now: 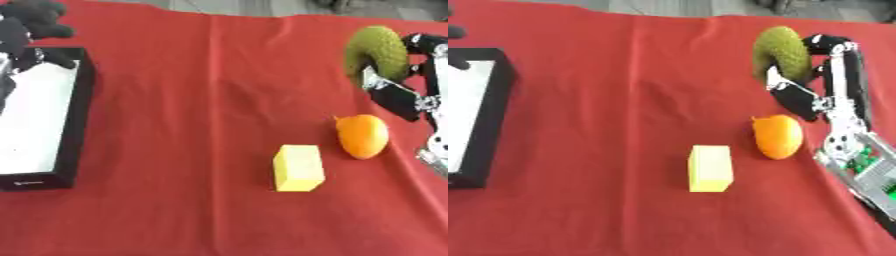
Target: Pick up the objects with one hand, pass them to the other hand, and then place them into the box on the other side of the table.
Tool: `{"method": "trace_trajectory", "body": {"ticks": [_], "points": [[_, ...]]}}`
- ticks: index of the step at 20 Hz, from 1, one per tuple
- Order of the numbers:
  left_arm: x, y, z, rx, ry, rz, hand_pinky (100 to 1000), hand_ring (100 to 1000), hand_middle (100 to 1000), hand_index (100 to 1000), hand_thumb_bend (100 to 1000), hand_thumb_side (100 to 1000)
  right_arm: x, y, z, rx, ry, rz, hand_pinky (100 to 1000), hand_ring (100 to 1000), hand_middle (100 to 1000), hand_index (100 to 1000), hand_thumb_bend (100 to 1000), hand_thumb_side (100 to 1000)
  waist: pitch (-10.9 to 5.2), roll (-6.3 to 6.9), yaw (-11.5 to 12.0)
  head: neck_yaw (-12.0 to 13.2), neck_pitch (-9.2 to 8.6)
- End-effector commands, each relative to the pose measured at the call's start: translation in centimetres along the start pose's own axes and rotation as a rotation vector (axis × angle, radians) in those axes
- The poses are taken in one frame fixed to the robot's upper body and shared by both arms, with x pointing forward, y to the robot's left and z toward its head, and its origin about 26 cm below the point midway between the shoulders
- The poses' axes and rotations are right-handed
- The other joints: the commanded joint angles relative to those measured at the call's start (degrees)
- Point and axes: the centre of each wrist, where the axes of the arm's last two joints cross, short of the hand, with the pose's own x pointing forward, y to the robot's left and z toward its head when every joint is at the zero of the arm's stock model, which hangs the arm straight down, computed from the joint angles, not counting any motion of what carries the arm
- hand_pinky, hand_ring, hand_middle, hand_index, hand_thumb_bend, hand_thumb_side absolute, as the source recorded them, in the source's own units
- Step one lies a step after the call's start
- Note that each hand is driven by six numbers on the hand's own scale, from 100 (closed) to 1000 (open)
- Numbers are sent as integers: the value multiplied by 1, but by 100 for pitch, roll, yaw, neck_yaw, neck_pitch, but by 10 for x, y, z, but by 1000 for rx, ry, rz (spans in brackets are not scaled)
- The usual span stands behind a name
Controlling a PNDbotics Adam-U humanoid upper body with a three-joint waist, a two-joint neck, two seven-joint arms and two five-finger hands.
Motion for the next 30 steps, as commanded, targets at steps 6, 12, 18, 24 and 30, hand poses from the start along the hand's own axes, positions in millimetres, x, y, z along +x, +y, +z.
{"method": "trace_trajectory", "body": {"ticks": [6, 12, 18, 24, 30], "points": [[27, 25, -11, -15, -96, -67, 653, 793, 798, 766, 100, 672, 26, 23, 6, -64, -9, 64, 263, 660, 406, 413, 100, 100, -203, 78, 29, -59, 82], [42, 35, -20, -91, -139, -128, 658, 794, 797, 768, 100, 672, 39, 39, 13, -18, -66, 70, 262, 651, 406, 414, 100, 100, -238, 116, 58, -117, 136], [56, 41, -27, -188, -153, -186, 664, 793, 794, 770, 100, 629, 50, 50, 18, 35, -123, 86, 256, 642, 405, 414, 100, 100, -271, 144, 92, -166, 169], [70, 47, -35, -284, -143, -278, 671, 791, 792, 774, 100, 514, 58, 58, 22, 67, -175, 88, 255, 636, 403, 413, 100, 100, -289, 167, 114, -168, 211], [80, 46, -42, -403, -106, -398, 689, 795, 796, 787, 100, 359, 65, 67, 30, 138, -232, 42, 265, 631, 400, 410, 100, 100, -296, 194, 123, -109, 245]]}}
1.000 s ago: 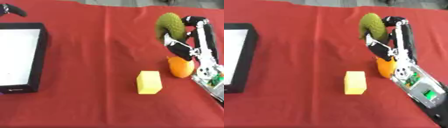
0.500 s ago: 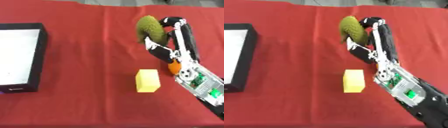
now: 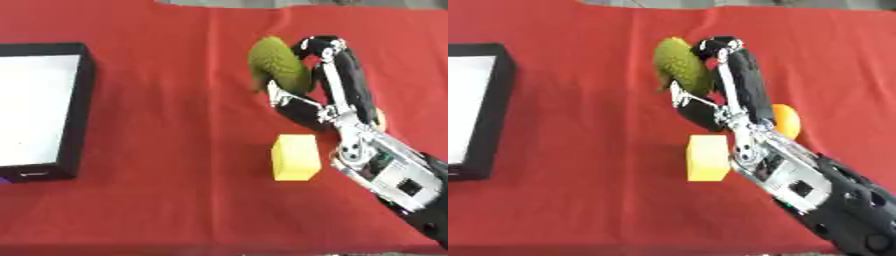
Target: Pick up the objects with one hand, pass them to the other hand, and then place them into the box on the other side of the table.
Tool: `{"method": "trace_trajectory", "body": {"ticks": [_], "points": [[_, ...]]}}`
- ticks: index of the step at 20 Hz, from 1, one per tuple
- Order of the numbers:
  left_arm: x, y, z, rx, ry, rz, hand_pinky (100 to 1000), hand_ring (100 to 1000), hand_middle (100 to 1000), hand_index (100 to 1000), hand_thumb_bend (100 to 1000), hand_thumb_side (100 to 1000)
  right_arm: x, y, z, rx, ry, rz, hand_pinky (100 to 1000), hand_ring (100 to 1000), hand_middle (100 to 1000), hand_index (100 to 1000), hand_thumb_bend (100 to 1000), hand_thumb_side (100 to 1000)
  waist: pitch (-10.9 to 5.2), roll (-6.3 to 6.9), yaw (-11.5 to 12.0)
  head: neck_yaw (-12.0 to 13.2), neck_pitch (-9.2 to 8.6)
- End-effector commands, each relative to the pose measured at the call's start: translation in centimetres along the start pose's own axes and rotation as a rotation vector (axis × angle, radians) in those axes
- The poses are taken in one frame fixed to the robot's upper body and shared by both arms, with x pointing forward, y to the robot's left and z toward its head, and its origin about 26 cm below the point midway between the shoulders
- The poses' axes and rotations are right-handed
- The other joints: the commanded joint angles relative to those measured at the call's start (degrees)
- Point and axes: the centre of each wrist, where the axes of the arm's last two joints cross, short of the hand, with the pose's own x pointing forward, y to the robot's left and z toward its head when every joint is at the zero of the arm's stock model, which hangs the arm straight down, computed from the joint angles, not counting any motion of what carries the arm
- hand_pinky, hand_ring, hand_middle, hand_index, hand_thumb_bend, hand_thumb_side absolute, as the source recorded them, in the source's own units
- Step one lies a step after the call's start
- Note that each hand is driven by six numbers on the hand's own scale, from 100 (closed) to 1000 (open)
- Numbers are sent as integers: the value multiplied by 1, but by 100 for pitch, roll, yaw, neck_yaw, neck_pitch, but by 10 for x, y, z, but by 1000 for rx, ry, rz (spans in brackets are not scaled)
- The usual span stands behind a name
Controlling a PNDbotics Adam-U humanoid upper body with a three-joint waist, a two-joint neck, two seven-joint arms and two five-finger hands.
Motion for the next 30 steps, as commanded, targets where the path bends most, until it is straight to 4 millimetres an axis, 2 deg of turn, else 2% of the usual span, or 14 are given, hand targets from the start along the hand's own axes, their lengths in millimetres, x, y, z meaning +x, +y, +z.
{"method": "trace_trajectory", "body": {"ticks": [1, 5, 11, 23, 30], "points": [[10, 7, -3, -81, 22, -100, 694, 798, 798, 792, 100, 330, 10, -2, -2, -50, -20, 3, 267, 630, 399, 409, 100, 100, -190, 44, 6, 36, 27], [12, 1, -10, -190, 61, -181, 710, 805, 805, 808, 100, 274, 15, 2, -2, -36, -46, -28, 268, 627, 396, 406, 100, 100, -199, 51, 3, 70, 41], [13, -10, -20, -320, 81, -295, 727, 800, 799, 812, 100, 246, 23, 7, -2, -11, -99, -79, 265, 622, 395, 405, 100, 100, -207, 59, 14, 70, 54], [9, -39, -33, -526, 85, -460, 759, 810, 817, 852, 100, 262, 35, 17, 3, 109, -159, -126, 242, 623, 394, 403, 100, 100, -213, 81, 26, 71, 97], [9, -55, -41, -615, 61, -538, 771, 763, 826, 874, 100, 273, 38, 21, 7, 162, -138, -164, 226, 633, 392, 399, 100, 100, -221, 75, 37, 97, 112]]}}
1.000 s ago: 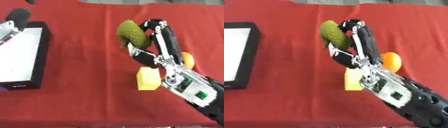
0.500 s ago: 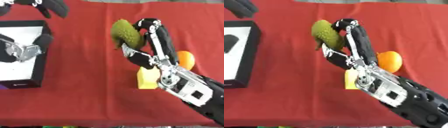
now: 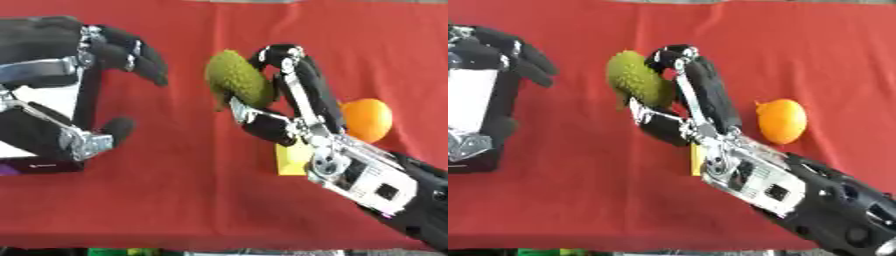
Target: Pick up the objects with one hand, pass them to the other hand, and then place them into the box on the other side of the table.
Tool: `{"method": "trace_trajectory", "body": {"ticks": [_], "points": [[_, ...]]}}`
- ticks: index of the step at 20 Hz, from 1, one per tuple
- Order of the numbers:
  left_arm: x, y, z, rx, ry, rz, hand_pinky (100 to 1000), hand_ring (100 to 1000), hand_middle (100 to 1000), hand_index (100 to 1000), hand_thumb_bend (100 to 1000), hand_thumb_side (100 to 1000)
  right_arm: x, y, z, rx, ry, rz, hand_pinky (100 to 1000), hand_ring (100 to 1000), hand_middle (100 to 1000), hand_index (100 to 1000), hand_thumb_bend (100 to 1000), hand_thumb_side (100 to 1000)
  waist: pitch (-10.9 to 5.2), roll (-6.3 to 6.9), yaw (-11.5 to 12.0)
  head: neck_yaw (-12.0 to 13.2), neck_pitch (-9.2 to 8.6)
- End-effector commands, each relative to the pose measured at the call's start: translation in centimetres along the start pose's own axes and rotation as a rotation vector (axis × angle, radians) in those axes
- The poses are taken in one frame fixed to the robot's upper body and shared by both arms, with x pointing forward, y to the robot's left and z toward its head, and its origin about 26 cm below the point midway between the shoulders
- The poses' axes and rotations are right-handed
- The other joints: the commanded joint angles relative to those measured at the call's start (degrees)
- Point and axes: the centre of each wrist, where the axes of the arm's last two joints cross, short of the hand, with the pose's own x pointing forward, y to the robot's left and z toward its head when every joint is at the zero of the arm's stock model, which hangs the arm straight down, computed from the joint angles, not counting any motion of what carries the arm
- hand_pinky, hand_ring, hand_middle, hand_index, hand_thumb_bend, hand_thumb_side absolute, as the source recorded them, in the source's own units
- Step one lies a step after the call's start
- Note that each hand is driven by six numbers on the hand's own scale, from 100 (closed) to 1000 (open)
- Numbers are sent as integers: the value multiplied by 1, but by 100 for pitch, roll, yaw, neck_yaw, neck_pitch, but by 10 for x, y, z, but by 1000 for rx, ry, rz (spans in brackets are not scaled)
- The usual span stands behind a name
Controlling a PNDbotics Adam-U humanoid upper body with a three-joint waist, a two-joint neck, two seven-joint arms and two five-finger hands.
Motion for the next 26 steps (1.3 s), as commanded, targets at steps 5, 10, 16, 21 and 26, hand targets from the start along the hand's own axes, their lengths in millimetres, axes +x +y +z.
{"method": "trace_trajectory", "body": {"ticks": [5, 10, 16, 21, 26], "points": [[10, 6, -10, -32, 5, -93, 781, 775, 804, 889, 100, 278, 14, 0, -5, -63, 26, -35, 229, 639, 391, 397, 100, 100, -179, 19, 13, -15, 26], [18, 6, -23, 14, 19, -115, 793, 784, 817, 901, 100, 268, 20, 5, -5, -94, 60, -44, 225, 639, 390, 396, 100, 100, -186, 7, 34, -53, 17], [25, 2, -34, 133, 78, -114, 789, 779, 813, 897, 100, 256, 11, 13, 11, -75, 71, -34, 216, 637, 389, 395, 100, 100, -155, -2, 66, -77, -23], [26, -2, -36, 192, 125, -109, 788, 779, 812, 890, 100, 254, 6, 17, 21, -65, 65, -15, 210, 633, 390, 396, 100, 100, -143, -13, 86, -95, -35], [26, -6, -38, 207, 160, -112, 780, 773, 804, 881, 100, 256, 5, 18, 23, -72, 36, 16, 209, 626, 389, 396, 100, 100, -141, -25, 83, -87, -51]]}}
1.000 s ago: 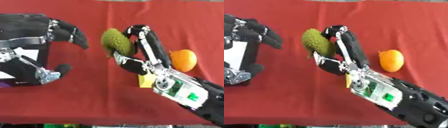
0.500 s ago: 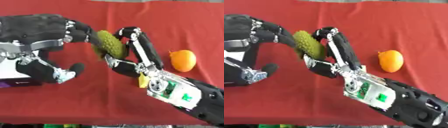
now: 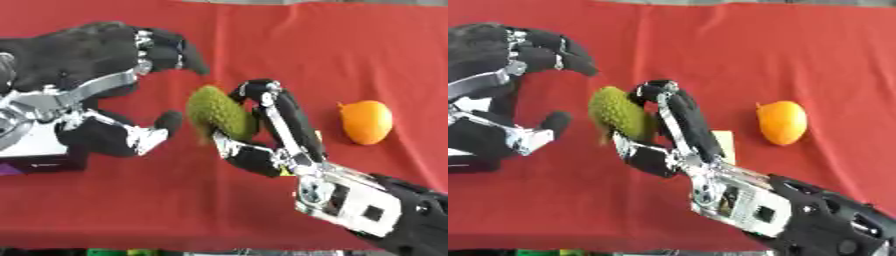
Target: Pick up the objects with one hand, pass them to the other hand, and then place them into the box on the other side of the table.
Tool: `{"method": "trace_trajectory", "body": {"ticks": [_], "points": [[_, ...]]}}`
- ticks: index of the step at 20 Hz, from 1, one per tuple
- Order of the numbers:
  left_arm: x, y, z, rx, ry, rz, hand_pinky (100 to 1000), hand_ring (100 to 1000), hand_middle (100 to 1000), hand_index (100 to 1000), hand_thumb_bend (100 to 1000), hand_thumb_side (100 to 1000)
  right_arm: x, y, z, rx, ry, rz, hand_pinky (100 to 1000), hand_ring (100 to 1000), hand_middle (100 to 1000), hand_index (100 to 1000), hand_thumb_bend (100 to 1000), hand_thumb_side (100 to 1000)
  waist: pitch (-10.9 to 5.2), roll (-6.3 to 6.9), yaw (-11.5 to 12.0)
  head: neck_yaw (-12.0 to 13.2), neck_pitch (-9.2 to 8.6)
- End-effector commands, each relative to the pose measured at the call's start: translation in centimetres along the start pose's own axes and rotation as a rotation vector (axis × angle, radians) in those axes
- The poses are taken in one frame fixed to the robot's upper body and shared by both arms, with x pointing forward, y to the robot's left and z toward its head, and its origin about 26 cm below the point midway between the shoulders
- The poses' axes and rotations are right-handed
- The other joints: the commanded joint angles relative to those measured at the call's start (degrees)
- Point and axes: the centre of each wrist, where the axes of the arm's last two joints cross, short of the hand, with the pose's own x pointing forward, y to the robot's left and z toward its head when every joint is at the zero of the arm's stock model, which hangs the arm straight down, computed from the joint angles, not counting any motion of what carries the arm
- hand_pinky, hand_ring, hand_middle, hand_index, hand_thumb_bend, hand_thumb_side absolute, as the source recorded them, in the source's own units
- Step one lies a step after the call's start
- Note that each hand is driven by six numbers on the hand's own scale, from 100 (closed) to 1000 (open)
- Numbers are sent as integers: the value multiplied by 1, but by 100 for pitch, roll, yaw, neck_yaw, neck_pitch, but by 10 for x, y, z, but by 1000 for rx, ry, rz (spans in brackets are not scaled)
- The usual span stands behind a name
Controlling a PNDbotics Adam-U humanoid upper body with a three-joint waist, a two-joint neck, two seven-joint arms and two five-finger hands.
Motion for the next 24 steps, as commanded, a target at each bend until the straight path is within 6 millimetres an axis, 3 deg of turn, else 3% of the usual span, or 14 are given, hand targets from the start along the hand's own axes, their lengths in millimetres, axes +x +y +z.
{"method": "trace_trajectory", "body": {"ticks": [1, 24], "points": [[2, 5, 2, 16, 17, -28, 778, 772, 803, 879, 100, 257, 2, -6, -1, -106, 12, 86, 208, 626, 388, 395, 100, 100, -112, 12, 1, -9, -50], [10, 1, -6, -65, 84, -49, 784, 779, 807, 904, 100, 273, 5, -4, -1, -154, -93, 170, 234, 615, 387, 400, 140, 100, -125, -1, 13, 28, -79]]}}
